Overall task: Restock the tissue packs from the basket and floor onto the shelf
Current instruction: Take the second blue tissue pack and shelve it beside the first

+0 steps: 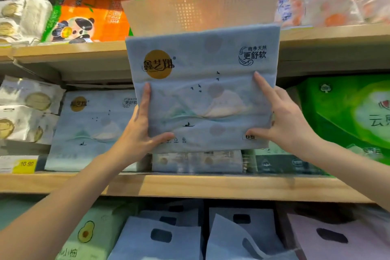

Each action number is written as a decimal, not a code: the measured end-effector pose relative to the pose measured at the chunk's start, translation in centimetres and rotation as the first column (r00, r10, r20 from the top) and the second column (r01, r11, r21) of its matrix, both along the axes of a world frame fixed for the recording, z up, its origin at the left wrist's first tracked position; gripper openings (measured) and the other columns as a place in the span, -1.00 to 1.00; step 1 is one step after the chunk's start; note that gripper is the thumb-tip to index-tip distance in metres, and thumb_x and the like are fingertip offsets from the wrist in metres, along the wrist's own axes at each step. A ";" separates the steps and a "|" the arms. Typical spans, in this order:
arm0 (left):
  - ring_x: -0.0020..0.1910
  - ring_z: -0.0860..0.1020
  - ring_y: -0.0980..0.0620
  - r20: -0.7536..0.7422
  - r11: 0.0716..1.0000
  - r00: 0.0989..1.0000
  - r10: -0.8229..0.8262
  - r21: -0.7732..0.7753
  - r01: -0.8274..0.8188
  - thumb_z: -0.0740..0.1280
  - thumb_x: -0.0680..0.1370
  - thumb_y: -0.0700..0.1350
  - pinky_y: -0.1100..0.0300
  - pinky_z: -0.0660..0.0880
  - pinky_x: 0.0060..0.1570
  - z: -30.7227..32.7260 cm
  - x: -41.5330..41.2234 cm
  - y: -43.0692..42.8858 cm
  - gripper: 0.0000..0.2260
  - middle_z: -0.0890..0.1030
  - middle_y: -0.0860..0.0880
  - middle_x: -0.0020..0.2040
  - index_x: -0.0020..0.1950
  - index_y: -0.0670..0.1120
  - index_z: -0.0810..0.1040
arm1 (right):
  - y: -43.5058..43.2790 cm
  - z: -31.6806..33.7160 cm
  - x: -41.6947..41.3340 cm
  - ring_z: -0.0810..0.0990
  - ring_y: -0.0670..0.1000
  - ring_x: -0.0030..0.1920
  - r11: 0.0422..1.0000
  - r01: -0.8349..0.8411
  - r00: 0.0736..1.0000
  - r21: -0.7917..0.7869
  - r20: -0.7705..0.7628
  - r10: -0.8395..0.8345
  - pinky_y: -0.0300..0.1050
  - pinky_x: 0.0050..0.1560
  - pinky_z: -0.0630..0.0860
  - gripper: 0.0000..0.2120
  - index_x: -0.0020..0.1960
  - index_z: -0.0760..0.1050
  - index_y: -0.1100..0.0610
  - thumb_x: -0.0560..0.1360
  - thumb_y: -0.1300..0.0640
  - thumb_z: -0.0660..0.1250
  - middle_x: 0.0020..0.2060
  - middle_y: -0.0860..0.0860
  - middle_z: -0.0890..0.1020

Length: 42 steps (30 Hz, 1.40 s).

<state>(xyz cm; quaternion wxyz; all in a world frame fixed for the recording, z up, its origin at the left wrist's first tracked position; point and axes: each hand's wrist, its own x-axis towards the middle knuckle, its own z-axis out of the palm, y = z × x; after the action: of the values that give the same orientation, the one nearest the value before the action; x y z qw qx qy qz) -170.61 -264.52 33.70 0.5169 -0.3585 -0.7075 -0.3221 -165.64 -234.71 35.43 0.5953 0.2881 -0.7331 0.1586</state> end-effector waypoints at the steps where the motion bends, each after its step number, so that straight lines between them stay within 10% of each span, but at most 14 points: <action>1: 0.45 0.18 0.14 0.003 1.000 1.000 0.002 -0.001 -0.002 0.41 0.28 0.11 -0.02 0.22 0.42 -0.1 -0.2 -0.1 0.00 0.05 0.08 0.48 0.35 0.40 -0.35 | 0.0 -0.1 -0.2 0.35 -0.09 0.07 1.000 -0.001 1.000 0.005 -0.005 0.001 -0.08 0.12 0.40 0.08 0.32 -0.14 -0.39 0.22 0.21 0.55 0.15 -0.09 0.29; 6: 0.48 0.15 0.15 0.011 0.999 0.999 -0.051 0.013 0.051 0.46 0.28 0.08 -0.07 0.21 0.43 -1.1 -0.9 -0.3 0.03 0.03 0.13 0.51 0.38 0.38 -0.30 | 0.2 -0.7 -1.5 0.31 -0.20 -0.02 1.000 0.000 1.000 0.018 0.001 0.000 -0.32 0.01 0.28 0.09 0.35 -0.12 -0.36 0.20 0.20 0.57 0.11 -0.12 0.27; 17: 0.29 0.41 0.15 0.169 1.000 0.986 0.007 -0.025 -0.003 0.55 0.25 -0.01 0.07 0.41 0.26 -1.3 -1.3 -1.8 0.03 0.15 0.34 0.44 0.35 0.49 -0.15 | -0.8 -2.1 -2.4 0.36 -0.01 0.24 0.999 0.023 0.971 -0.047 0.239 -0.011 -0.18 0.13 0.32 0.12 0.43 -0.09 -0.28 0.17 0.14 0.59 0.30 0.00 0.38; 21: 0.40 0.24 0.09 0.280 0.998 0.959 0.052 -0.052 -0.038 0.54 0.19 0.07 0.11 0.31 0.30 -0.1 -2.3 -2.1 0.04 0.06 0.40 0.35 0.40 0.43 -0.12 | -0.9 -1.1 -2.2 0.34 -0.10 -0.30 0.991 0.134 0.917 0.009 0.379 -0.128 -0.21 -0.28 0.32 0.11 0.44 -0.11 -0.28 0.19 0.09 0.58 -0.19 -0.13 0.40; 29: 0.49 0.13 -0.02 0.415 0.953 0.861 0.294 -0.190 -0.235 0.55 0.25 0.05 0.00 0.29 0.35 1.5 -3.3 -1.7 0.09 0.00 0.16 0.53 0.46 0.25 -0.22 | -2.0 0.3 -3.7 0.43 0.04 -0.26 0.941 0.319 0.808 0.111 0.487 -0.332 -0.12 -0.31 0.37 0.13 0.47 -0.18 -0.17 0.20 0.02 0.56 -0.20 0.00 0.43; 37: 0.02 0.48 -0.23 0.521 0.927 0.767 0.374 -0.225 -0.299 0.53 0.30 -0.02 0.09 0.50 -0.30 2.3 -4.2 -1.3 0.08 0.21 -0.09 0.49 0.45 0.25 -0.27 | -2.9 1.3 -5.2 0.49 0.03 -0.33 0.904 0.383 0.751 0.187 0.508 -0.423 0.00 -0.21 0.55 0.15 0.48 -0.24 -0.09 0.23 0.00 0.55 -0.24 -0.02 0.39; 42: 0.26 0.35 -0.38 0.548 0.932 0.755 0.360 -0.186 -0.310 0.52 0.31 -0.08 0.11 0.44 -0.40 2.3 -4.4 -1.2 0.07 0.21 -0.28 0.44 0.46 0.24 -0.26 | -3.1 1.6 -5.4 0.54 0.07 -0.34 0.907 0.377 0.737 0.190 0.531 -0.417 -0.16 -0.38 0.46 0.16 0.48 -0.25 -0.07 0.22 0.02 0.55 -0.06 0.10 0.37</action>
<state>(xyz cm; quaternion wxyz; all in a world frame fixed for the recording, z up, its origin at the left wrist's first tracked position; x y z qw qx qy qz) -174.97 -265.71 35.98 0.3135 -0.1334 -0.8952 -0.2872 -171.08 -237.79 36.99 0.3634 0.0863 -0.9242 0.0799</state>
